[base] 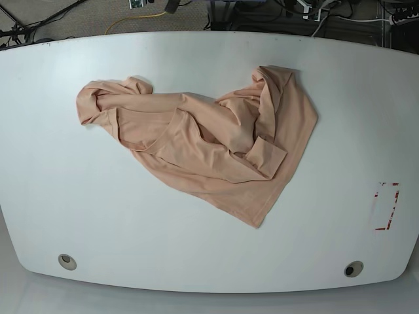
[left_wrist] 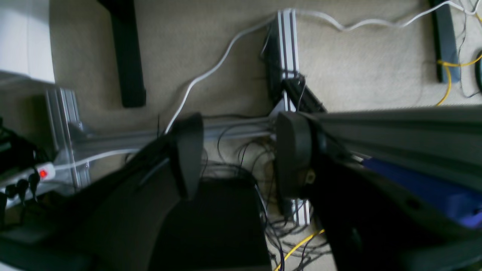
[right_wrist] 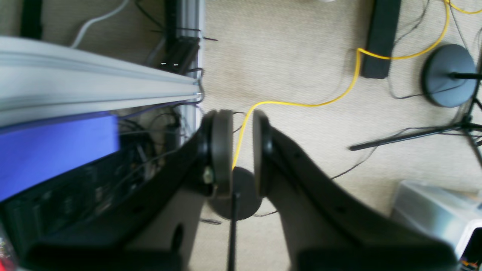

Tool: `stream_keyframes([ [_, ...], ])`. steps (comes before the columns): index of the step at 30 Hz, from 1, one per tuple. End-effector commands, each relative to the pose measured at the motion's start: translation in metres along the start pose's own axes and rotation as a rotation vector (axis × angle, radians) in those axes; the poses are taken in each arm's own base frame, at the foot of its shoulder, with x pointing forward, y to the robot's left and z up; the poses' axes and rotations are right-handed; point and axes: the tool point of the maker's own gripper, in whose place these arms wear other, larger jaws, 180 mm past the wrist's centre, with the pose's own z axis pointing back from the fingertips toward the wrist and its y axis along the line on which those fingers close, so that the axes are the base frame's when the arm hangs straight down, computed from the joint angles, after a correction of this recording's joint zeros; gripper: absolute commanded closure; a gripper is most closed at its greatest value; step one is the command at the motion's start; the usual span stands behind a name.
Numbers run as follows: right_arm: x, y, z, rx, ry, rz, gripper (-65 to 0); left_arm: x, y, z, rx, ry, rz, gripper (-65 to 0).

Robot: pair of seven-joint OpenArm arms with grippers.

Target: Fold the T-shirt properly

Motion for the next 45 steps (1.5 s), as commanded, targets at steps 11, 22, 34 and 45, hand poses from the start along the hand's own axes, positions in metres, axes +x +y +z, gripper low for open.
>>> stream_keyframes([
  [11,0.021,0.012,0.029,-0.018,-0.044,-0.002,-8.7,0.044,0.018,0.036,0.031,-0.116,-0.049,-28.2],
  [22,0.037,0.023,0.058,-0.027,-0.093,0.0,-8.7,0.072,0.046,0.071,0.108,-0.176,-0.088,-28.3],
  [34,0.085,0.009,0.092,-0.061,-0.166,-0.081,-8.7,0.098,0.05,0.093,0.13,-0.23,-0.118,-28.2],
  [45,0.119,0.017,0.111,0.005,-0.19,-0.061,-8.7,0.106,0.045,0.098,0.134,-0.254,-0.106,-28.2],
])
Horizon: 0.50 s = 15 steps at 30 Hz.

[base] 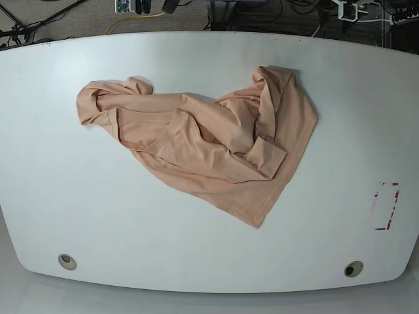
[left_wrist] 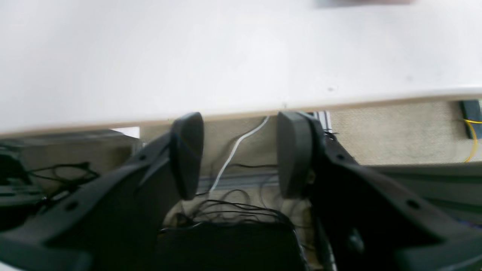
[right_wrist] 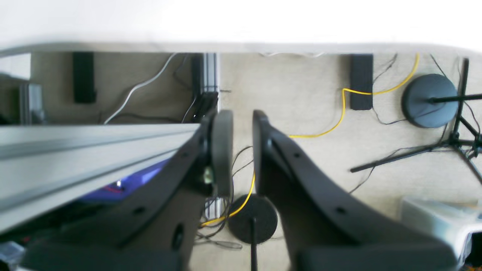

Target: Fold the T-shirt properly

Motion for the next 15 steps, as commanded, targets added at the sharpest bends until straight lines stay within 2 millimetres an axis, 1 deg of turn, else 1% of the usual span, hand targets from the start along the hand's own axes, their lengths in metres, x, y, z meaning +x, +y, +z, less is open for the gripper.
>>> stream_keyframes([
  [1,0.014,0.002,0.005,0.015,-0.029,0.013,-8.7,0.009,0.002,0.004,0.004,-0.033,-0.005,-28.2],
  [4,0.019,0.002,0.004,0.015,-0.049,0.016,-8.7,0.013,0.002,0.002,0.005,-0.044,-0.006,-28.2],
  [9,0.039,-0.005,-0.007,0.023,-0.1,0.058,-8.7,0.018,0.0,-0.002,0.011,-0.064,0.008,-28.3],
  [15,0.072,-0.007,-0.023,0.027,-0.188,0.084,-8.7,0.027,-0.002,-0.01,0.03,-0.101,0.038,-28.8],
])
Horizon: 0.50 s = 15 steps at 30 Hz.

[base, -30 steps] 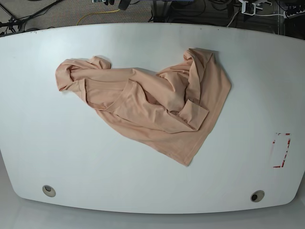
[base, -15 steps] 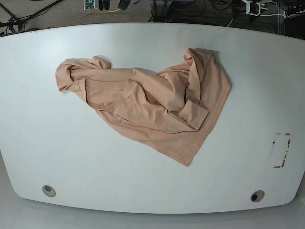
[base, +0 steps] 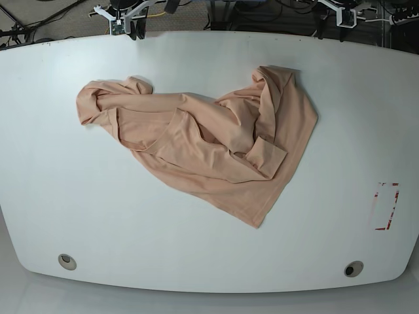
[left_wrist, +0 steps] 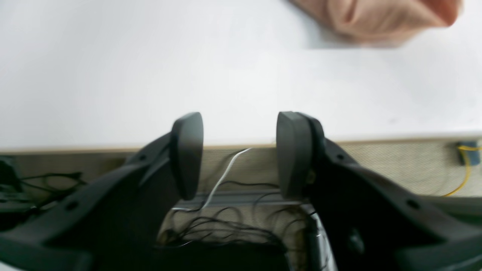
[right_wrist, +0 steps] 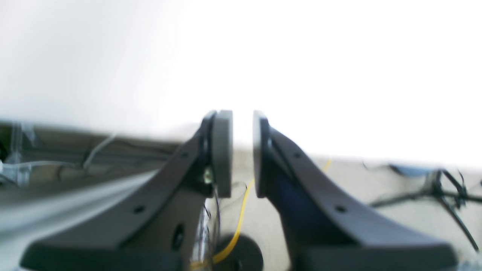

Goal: Fold the T-shirt properly
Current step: 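Lower the right gripper onto the crumpled peach T-shirt and pinch fabric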

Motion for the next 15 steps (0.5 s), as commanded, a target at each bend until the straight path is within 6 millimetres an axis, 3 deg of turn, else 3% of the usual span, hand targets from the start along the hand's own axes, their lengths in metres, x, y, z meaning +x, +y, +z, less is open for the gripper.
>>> stream_keyframes([
  [1,0.02,-0.004,-0.004,0.007,-0.064,0.023,-8.7,0.01,0.002,0.001,0.002,-0.035,-0.004,-28.8],
  [4,0.038,-0.007,-0.014,0.012,-0.111,0.046,-9.2,0.011,0.0,0.0,-0.001,-0.04,-0.002,-31.0],
  [9,0.07,-0.01,-0.029,0.008,-0.198,0.061,-11.1,0.022,0.0,-0.01,0.001,-0.081,0.002,-41.1],
  [15,0.095,0.001,-0.044,0.072,-0.234,0.097,-31.7,0.027,0.002,-0.014,0.008,-0.096,-0.001,-43.5],
])
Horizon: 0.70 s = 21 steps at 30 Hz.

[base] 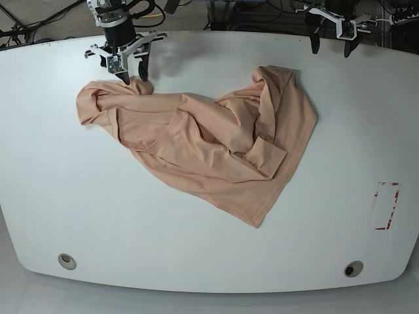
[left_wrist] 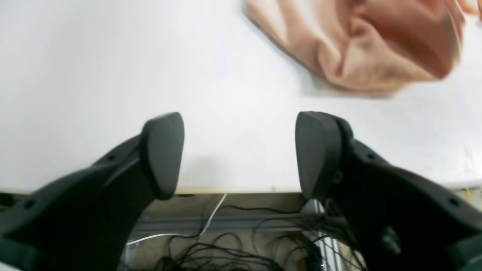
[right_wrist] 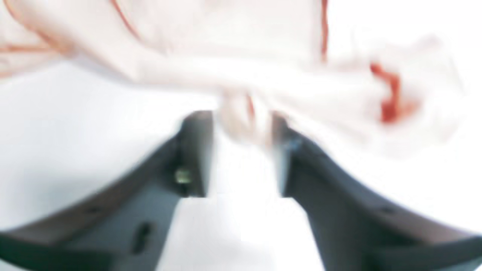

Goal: Fold the T-shirt properly
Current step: 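Lower the right gripper onto the crumpled peach T-shirt and pinch fabric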

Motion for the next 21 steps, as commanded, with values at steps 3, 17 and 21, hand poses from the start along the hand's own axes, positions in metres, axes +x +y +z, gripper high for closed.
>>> stream_keyframes([
  [3,0.021,0.011,-0.017,0.084,-0.01,0.041,-33.3,0.016,0.003,-0.005,0.007,-0.055,-0.008,-43.5],
  [17,0.077,0.019,-0.065,0.191,-0.01,0.193,-33.9,0.042,0.021,-0.025,0.052,-0.143,-0.028,-43.5],
  [21,0.088,0.035,-0.076,0.234,0.011,0.247,-33.8,0.047,0.022,-0.029,0.054,-0.159,-0.029,-43.5],
])
